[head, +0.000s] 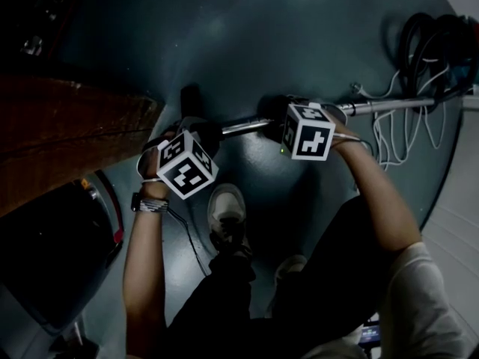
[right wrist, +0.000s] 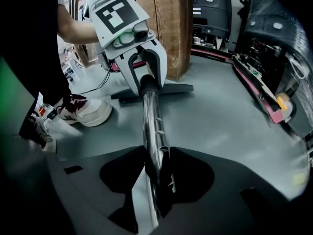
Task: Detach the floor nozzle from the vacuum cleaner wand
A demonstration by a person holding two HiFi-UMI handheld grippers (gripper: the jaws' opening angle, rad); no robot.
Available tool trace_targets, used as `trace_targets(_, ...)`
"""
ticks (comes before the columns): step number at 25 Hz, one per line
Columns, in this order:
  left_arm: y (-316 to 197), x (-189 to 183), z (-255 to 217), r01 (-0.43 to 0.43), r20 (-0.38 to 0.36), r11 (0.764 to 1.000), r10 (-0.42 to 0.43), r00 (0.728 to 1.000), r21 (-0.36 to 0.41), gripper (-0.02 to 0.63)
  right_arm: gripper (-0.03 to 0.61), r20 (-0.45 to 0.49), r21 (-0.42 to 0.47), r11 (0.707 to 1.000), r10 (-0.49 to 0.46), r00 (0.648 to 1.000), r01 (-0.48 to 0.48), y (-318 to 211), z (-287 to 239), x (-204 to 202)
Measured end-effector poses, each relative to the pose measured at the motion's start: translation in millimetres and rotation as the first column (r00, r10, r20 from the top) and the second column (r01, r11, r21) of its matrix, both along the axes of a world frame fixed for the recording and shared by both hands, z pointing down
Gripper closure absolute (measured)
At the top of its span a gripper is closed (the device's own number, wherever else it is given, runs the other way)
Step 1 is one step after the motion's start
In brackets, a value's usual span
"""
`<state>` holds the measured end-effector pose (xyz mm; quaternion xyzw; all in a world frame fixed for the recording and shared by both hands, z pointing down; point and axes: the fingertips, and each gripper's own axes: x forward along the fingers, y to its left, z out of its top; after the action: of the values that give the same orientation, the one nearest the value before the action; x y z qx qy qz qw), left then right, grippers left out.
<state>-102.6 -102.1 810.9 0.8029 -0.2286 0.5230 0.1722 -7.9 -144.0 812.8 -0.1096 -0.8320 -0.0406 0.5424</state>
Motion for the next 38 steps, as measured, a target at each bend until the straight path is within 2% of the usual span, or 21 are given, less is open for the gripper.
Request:
trace_targets(4, 3.3, -0.2, 0.5, 0.007, -0.047, 1.000, -0.007, 0.999, -0.018, 0.419, 0.406, 0.003, 0.005, 1.000, -0.026, 1.000, 0.026, 4.3, -0.3, 0.1)
trace_targets(9, 4.1, -0.5, 0.3, 0.000, -0.063, 1.000, -0.001, 0.998, -0.021, 0.425, 0.410, 0.024, 0.033, 0.998, -0.055, 0.998, 0.054, 4.0, -3.3, -3.1)
trace_targets(14, 5.2, 1.9, -2.6, 0.028, -0.106, 0.999, -0.030, 0.994, -0.016, 0.425, 0.411, 0.024, 0.034, 0.997, -0.074, 0.997, 0.073, 6.3, -3.8, -1.0)
trace_targets(20, 9.2, 0.7, -7.5, 0.031, -0.172, 0.995, -0.047, 0.984, -0.094, 0.425, 0.414, 0.018, 0.068, 0.991, -0.121, 0.993, 0.119, 10.9, -3.1, -1.3)
trace_targets(23, 8.8, 0.1, -8.3, 0.033, -0.181, 0.993, -0.053, 0.982, -0.117, 0.426, 0.414, 0.018, 0.079, 0.989, -0.126, 0.992, 0.125, 11.3, -2.7, -1.3)
trace_targets(25, 9.3, 0.7, -8.1, 0.033, -0.165, 0.994, -0.050, 0.985, -0.106, 0.425, 0.414, 0.020, 0.077, 0.990, -0.123, 0.992, 0.121, 11.3, -2.6, -0.7)
trace_targets(30, 7.8, 3.0, -0.9, 0.021, -0.096, 1.000, -0.021, 0.995, 0.000, 0.419, 0.414, 0.008, 0.080, 0.989, -0.123, 0.992, 0.122, 9.3, -3.1, 1.0)
trace_targets(33, 13.6, 4.3, 9.1, -0.054, 0.014, 0.999, 0.054, 0.998, -0.002, 0.412, 0.414, 0.007, 0.078, 0.989, -0.125, 0.992, 0.124, 10.9, -4.7, 0.1)
trace_targets(35, 15.2, 4.2, 18.0, -0.109, 0.103, 0.994, 0.108, 0.989, 0.009, 0.405, 0.414, 0.013, 0.074, 0.989, -0.128, 0.992, 0.126, 12.9, -7.7, -0.9)
trace_targets(38, 12.1, 4.7, 18.1, -0.134, 0.144, 0.990, 0.126, 0.982, 0.052, 0.436, 0.414, 0.018, 0.076, 0.989, -0.131, 0.991, 0.129, 13.3, -11.3, -0.1)
